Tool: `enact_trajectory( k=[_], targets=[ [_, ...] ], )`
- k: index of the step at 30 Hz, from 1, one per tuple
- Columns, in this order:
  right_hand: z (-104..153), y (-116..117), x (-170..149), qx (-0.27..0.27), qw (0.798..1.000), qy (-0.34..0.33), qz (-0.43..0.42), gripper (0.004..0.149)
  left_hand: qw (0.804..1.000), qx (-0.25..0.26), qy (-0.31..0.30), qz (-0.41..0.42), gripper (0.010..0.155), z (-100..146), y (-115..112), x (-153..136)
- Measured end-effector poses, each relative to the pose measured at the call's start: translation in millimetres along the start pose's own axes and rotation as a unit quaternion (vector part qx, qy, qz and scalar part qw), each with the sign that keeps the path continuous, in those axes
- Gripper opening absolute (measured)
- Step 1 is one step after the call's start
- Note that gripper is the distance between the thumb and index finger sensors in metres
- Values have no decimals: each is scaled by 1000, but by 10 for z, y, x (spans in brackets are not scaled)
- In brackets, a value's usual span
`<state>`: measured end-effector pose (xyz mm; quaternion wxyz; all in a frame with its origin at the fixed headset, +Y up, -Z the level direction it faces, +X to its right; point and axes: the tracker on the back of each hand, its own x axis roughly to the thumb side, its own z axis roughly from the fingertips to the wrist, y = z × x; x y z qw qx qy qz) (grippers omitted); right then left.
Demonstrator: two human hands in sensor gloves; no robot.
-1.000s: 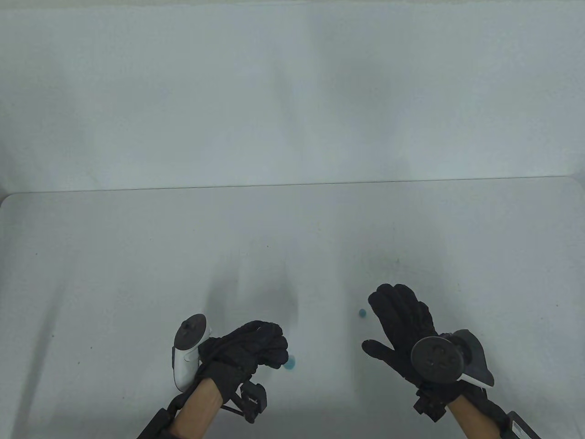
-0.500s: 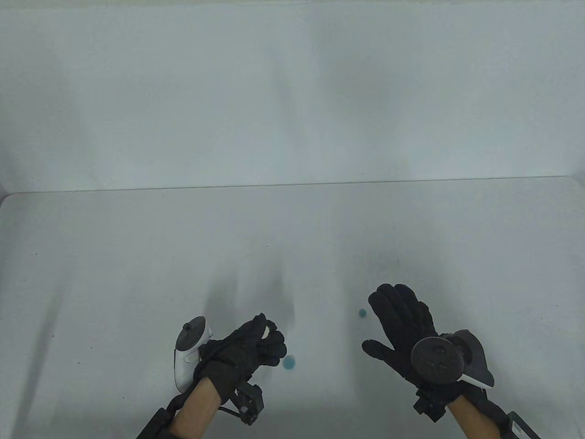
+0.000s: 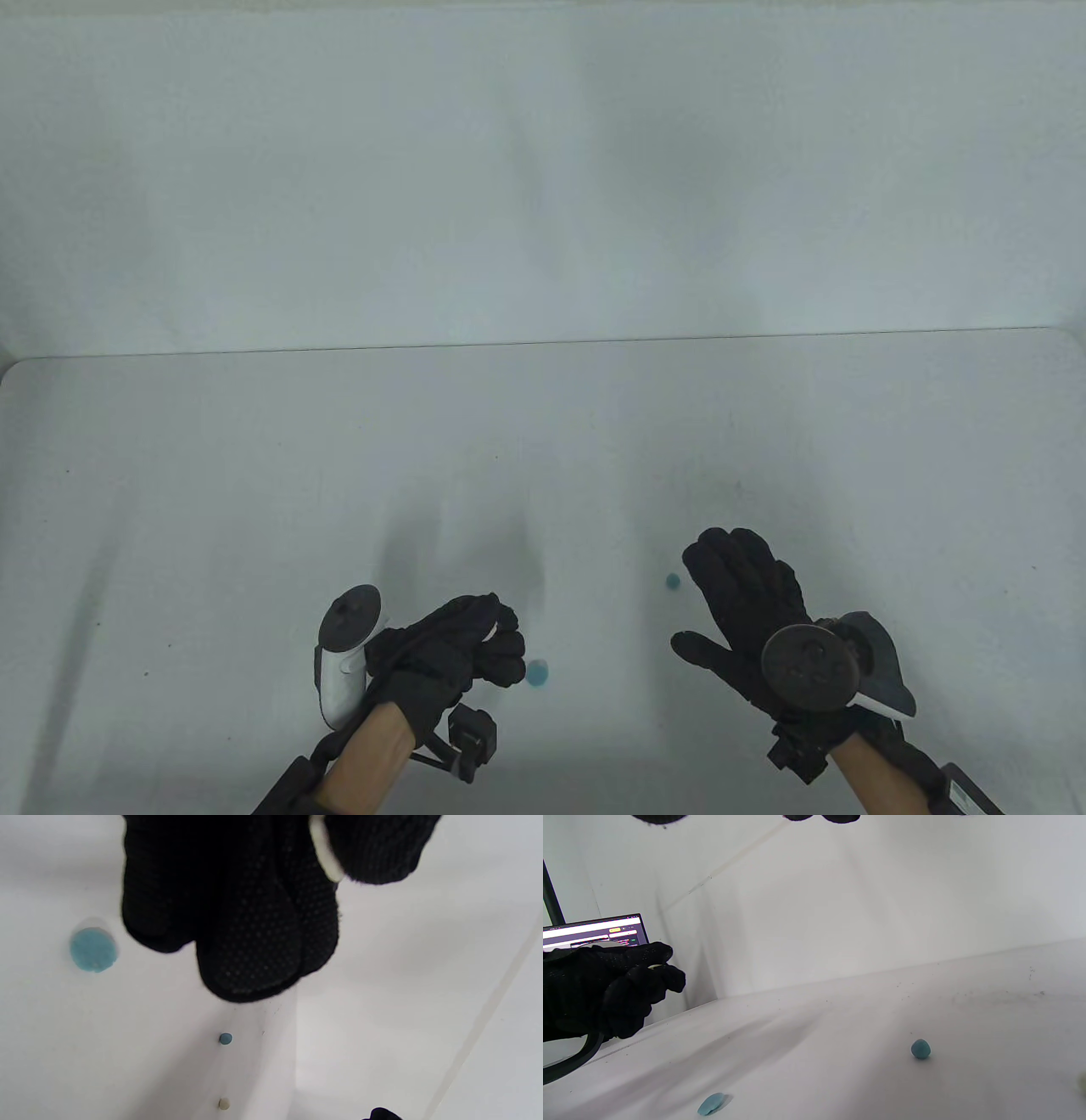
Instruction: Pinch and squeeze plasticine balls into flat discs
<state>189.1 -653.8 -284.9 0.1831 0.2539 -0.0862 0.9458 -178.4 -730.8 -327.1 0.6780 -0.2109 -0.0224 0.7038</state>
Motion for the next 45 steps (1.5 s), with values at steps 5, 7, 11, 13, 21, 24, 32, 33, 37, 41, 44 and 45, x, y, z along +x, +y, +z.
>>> enact_trajectory(
  k=[5,7,11,13,21,24,32,33,37,41,44,45],
  targets=[
    [0,-2,-4,0,1000,0,-1,81,997,-63,-3,33,83,-26,-44,-36],
    [1,-4,-3,-2,1000,0,-1,81,998,-57,2,41,82,-31,-45,-50],
    [0,-2,-5,0,1000,0,-1,81,999,-26,11,24,53,-29,-3,-46],
    [0,-4,-4,-2,1000,-1,-1,81,1000,-16,4,5,49,-27,9,-11],
    [0,-4,0,-3,1000,-3,-1,81,1000,-6,-15,-7,49,-9,13,46],
    [3,-7,1,-4,1000,-2,-1,81,995,-64,-21,69,72,-29,-20,-9],
    [3,-11,-2,-5,1000,-1,0,81,996,-58,-28,61,67,-44,-36,-11],
    [3,-10,-2,-4,1000,-1,0,81,997,-48,-25,55,62,-41,-28,-10],
    [3,-11,-1,-4,1000,-2,0,81,1000,-9,-22,12,49,-21,11,28],
    [6,-16,4,-5,1000,-3,2,81,1000,4,-21,7,49,-12,34,41],
    [6,-22,5,-7,1000,-5,2,81,999,-10,-18,33,50,-19,29,7],
    [7,-19,7,-5,1000,-4,2,81,998,-28,-22,51,54,-25,17,-7]
  ],
)
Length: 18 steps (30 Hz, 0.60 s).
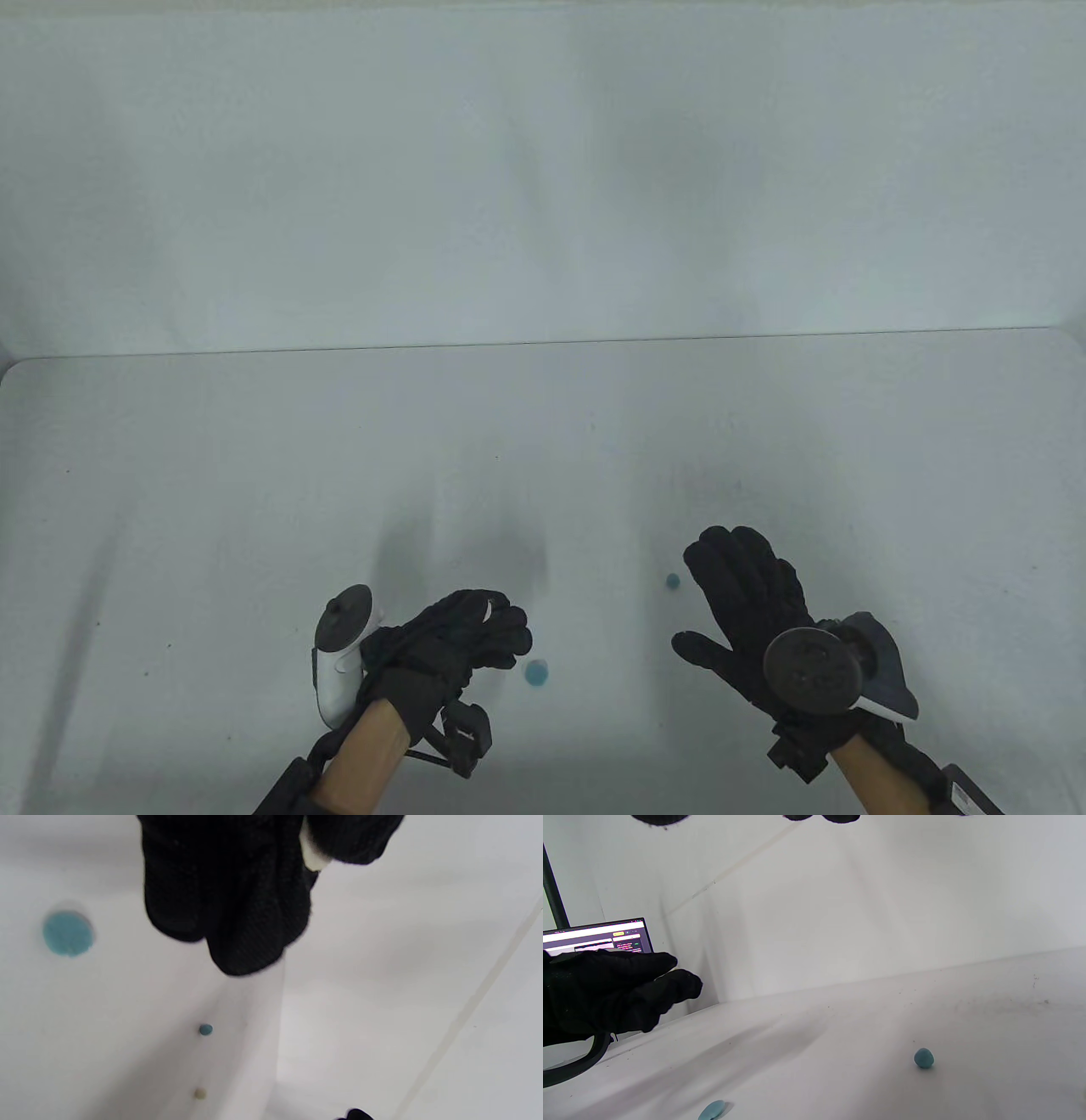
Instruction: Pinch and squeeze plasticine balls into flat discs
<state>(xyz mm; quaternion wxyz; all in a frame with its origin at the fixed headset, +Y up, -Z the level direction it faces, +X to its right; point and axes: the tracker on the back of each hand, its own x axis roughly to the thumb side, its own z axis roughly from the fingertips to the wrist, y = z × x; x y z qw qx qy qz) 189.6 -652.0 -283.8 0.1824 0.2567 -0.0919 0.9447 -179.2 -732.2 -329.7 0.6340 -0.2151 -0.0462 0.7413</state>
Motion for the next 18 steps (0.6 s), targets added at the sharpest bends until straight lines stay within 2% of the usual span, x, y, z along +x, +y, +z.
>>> enact_trajectory(
  k=[1,2,3,6,14,18],
  targets=[
    [0,1,0,0,1000,0,0,81,1000,-9,-5,7,67,-3,-10,-5],
    [2,-1,2,0,1000,0,0,81,1000,-25,-8,15,70,-13,-17,-11],
    [4,-8,3,-2,1000,0,0,81,999,-35,-10,23,68,-19,-32,-11],
    [2,-10,0,-2,1000,2,-1,81,1000,-17,-10,-15,53,-26,-29,7],
    [2,-12,4,-2,1000,2,-1,81,998,-18,-14,-57,49,-22,-41,36],
    [3,-20,7,-4,1000,0,-2,81,996,7,-14,-86,48,-17,-29,53]
  ],
)
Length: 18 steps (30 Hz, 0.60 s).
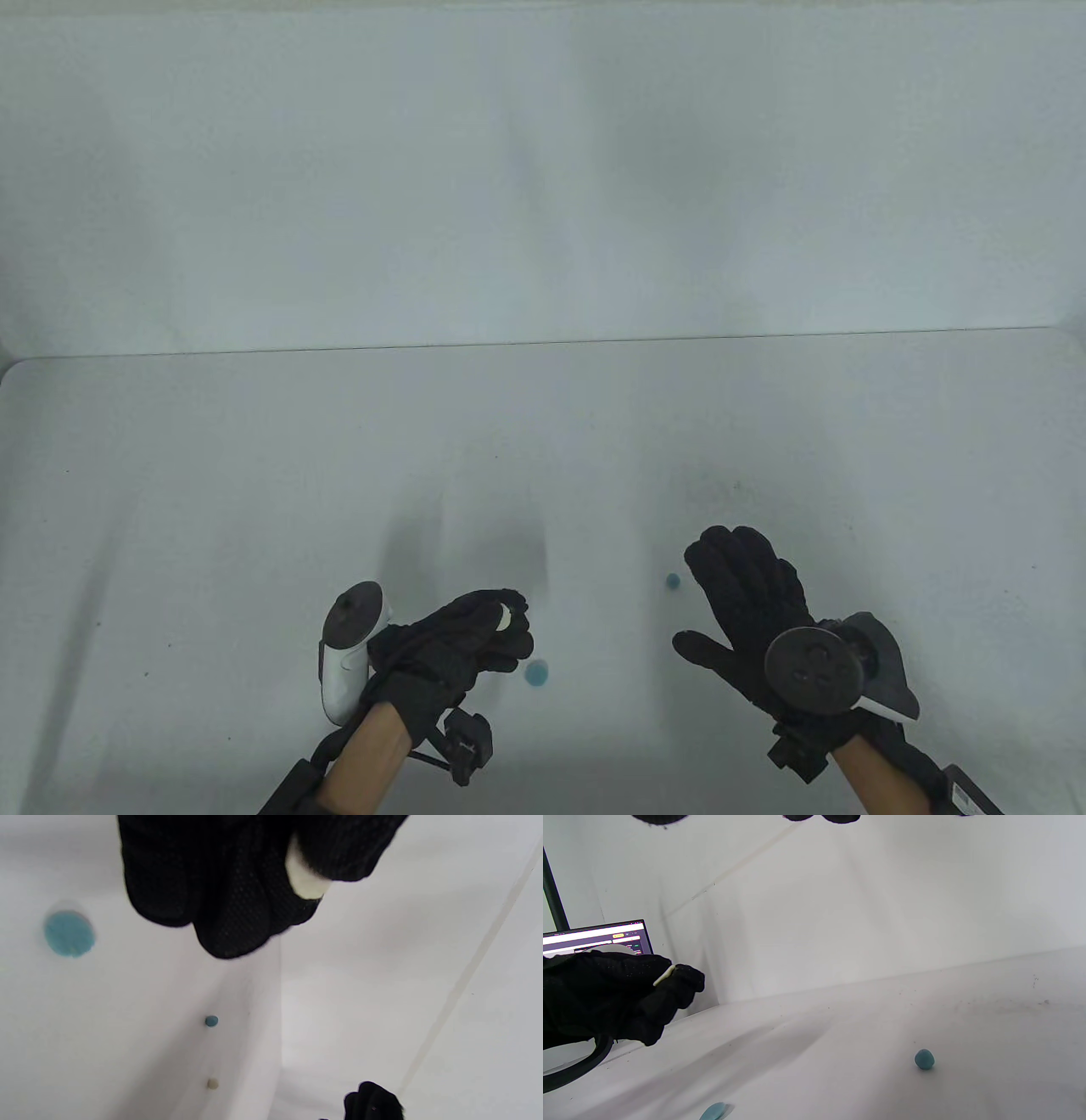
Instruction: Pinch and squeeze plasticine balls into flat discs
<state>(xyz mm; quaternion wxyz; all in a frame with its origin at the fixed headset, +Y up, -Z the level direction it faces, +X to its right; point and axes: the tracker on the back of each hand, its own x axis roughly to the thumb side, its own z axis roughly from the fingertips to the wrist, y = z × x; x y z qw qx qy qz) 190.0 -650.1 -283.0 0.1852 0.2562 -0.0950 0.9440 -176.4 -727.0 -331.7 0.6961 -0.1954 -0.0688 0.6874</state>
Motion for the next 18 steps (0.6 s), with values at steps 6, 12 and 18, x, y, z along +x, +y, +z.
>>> enact_trajectory(
  k=[6,12,18],
  targets=[
    [2,-4,7,-2,1000,-4,-1,81,999,26,9,-38,58,-5,21,4],
    [8,-14,5,-7,1000,-3,-1,81,999,17,29,-38,51,-32,4,5],
    [12,-24,-7,-9,1000,1,-3,81,998,2,36,-51,49,-101,-64,49]
  ],
)
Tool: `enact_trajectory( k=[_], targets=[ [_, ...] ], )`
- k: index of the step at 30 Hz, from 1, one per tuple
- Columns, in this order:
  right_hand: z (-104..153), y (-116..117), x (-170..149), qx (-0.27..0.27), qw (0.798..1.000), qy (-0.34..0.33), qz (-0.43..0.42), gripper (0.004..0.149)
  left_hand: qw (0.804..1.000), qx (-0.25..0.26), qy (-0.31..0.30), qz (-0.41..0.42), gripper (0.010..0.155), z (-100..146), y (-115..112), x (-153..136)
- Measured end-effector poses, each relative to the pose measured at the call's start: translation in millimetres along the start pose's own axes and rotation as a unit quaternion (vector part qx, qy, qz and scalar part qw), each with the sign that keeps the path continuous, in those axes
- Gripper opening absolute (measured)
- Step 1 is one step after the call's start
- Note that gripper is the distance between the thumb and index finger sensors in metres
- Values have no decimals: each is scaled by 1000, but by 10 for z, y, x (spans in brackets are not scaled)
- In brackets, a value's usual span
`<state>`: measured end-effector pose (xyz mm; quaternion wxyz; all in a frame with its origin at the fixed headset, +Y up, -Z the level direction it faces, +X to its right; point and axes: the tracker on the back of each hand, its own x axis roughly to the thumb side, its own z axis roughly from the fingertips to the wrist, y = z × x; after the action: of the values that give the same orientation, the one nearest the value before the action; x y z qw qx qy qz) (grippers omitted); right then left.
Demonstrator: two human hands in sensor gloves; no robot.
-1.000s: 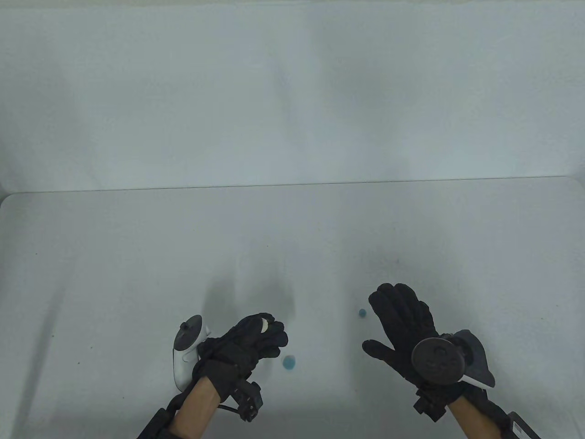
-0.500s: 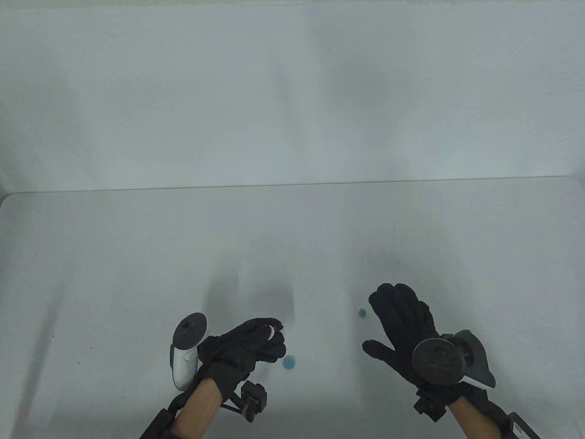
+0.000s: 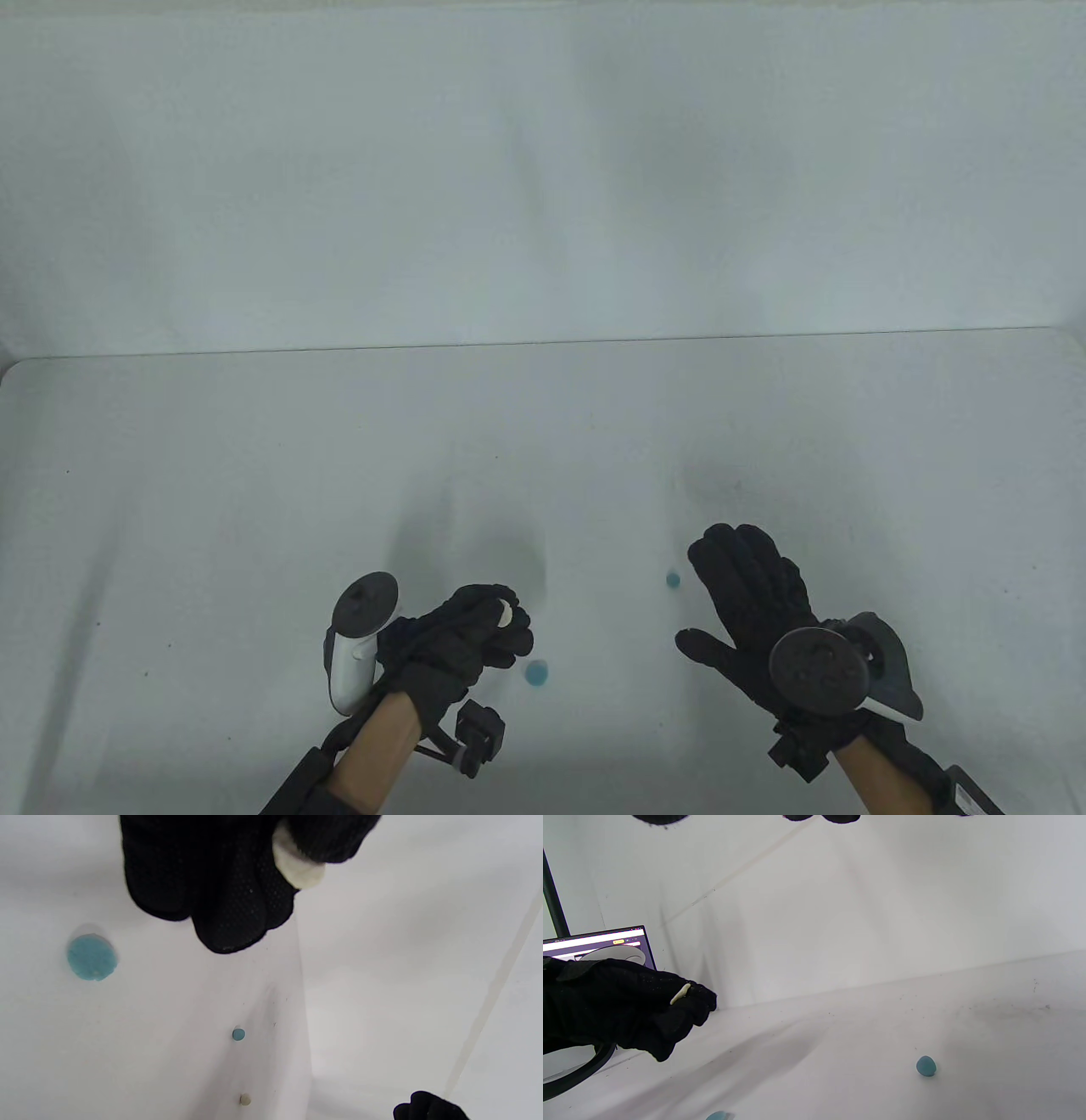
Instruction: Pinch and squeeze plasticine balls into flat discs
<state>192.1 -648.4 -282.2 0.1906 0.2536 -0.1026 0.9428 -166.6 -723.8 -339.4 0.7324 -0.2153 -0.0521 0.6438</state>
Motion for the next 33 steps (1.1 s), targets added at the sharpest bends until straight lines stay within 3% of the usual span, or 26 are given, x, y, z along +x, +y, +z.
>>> enact_trajectory(
  k=[13,23,33],
  targets=[
    [6,-13,0,-4,1000,-3,1,81,980,37,18,-196,49,-342,-205,245],
    [11,-14,7,-5,1000,-6,2,81,955,-1,54,-291,47,-619,-419,224],
    [15,-21,15,-7,1000,-8,1,81,882,-11,62,-468,47,-847,-644,230]
  ],
)
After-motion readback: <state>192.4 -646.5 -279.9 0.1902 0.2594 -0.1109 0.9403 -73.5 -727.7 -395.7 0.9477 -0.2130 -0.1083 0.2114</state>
